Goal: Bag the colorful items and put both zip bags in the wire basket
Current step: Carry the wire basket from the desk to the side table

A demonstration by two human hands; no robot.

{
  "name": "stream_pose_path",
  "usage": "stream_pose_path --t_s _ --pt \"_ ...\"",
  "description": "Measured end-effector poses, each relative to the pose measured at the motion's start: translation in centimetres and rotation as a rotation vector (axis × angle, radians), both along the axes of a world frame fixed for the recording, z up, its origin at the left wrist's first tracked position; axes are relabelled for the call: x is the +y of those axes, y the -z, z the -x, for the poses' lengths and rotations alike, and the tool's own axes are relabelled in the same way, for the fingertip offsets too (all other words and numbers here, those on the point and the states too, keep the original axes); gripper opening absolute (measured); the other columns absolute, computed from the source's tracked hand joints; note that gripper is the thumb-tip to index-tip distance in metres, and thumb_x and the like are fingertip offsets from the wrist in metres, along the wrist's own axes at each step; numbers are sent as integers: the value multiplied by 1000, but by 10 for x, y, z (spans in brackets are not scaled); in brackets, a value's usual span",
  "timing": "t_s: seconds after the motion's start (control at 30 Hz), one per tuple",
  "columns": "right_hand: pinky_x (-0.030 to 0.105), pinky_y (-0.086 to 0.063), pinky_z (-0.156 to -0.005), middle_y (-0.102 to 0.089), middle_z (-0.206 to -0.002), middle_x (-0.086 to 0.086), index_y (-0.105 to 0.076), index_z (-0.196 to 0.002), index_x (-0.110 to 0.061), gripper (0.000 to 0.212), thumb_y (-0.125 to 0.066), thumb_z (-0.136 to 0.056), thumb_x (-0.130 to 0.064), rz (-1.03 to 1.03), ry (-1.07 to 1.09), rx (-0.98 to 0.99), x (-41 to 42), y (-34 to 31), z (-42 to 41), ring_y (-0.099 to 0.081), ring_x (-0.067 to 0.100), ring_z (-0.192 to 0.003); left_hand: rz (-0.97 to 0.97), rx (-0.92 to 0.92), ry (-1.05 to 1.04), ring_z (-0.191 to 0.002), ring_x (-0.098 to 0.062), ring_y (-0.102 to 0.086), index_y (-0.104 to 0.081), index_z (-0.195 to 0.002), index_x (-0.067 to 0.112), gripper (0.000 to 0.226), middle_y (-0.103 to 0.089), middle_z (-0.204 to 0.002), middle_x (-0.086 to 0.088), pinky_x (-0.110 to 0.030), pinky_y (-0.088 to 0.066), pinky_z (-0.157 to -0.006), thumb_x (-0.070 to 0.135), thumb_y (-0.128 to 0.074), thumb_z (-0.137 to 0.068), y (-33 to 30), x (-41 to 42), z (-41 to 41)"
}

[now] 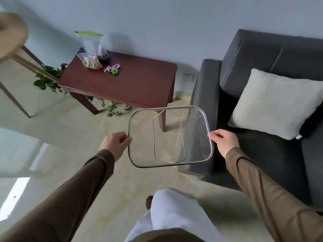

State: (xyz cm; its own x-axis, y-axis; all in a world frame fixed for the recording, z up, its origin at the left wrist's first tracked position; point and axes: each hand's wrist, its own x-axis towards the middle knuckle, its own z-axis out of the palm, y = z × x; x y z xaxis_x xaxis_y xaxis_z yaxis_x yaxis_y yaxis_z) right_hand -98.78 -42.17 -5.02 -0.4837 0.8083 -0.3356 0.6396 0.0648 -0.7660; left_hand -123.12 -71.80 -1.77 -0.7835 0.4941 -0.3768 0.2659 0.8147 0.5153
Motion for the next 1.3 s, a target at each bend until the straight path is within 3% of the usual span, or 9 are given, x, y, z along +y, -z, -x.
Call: stream_pose_path --t_s 0.3,0.5,0.67,0.87,1.0,1.13,1.23,1.3 --pt "30 -46 -77 -70 -78 7 -74 -83 -4 19 -73 -83 -22 -11 47 2 7 12 132 -59 20 -74 16 -14 42 -70 -32 -60 -63 -78 7 33 -69 -75 -15 -35 -46 -63 32 -59 -98 9 19 143" --pt "39 -50 -83 -74 -83 12 -75 -82 -6 18 -72 -84 -24 -31 42 -23 22 16 222 -66 29 -81 29 -10 35 -62 -22 -50 -52 -67 20 34 -56 -64 -2 -31 -36 -57 32 -59 -98 8 39 232" --pt "33 -47 -78 -74 -85 14 -73 -88 0 22 -71 -86 -22 -8 64 -15 22 21 292 -63 26 -79 26 11 62 -67 -23 -51 -56 -73 15 30 -57 -68 -1 -32 -38 -63 32 -59 -98 10 50 308" --pt "39 -53 -81 -74 -84 11 -74 -86 -5 23 -71 -85 -28 -17 198 -45 16 40 360 -66 30 -82 36 -18 191 -72 -24 -56 -62 -82 8 29 -62 -72 -2 -34 -43 -66 29 -55 -100 19 73 405" --pt "26 -44 -69 -72 -82 11 -73 -87 -2 19 -71 -86 -21 1 325 -14 5 50 395 -62 25 -77 44 -34 289 -75 -26 -61 -65 -85 9 26 -69 -78 -6 -37 -52 -72 28 -54 -100 31 93 459" --pt "12 -44 -57 -68 -78 16 -70 -81 1 13 -71 -85 -11 19 444 18 4 65 424 -58 23 -70 72 -3 395 -76 -24 -56 -65 -84 12 23 -63 -77 -3 -31 -41 -70 27 -55 -98 48 124 505" --pt "28 -48 -66 -70 -75 16 -70 -76 -4 13 -73 -84 -14 21 531 4 11 85 439 -61 26 -71 95 12 456 -78 -27 -57 -59 -79 16 21 -62 -77 -4 -31 -40 -71 27 -57 -97 65 162 534" --pt "24 -46 -63 -70 -74 14 -71 -77 -5 14 -73 -84 -17 24 558 -26 17 97 444 -63 27 -72 105 11 489 -82 -28 -58 -62 -83 15 17 -62 -81 -4 -33 -43 -76 26 -60 -96 77 187 547"
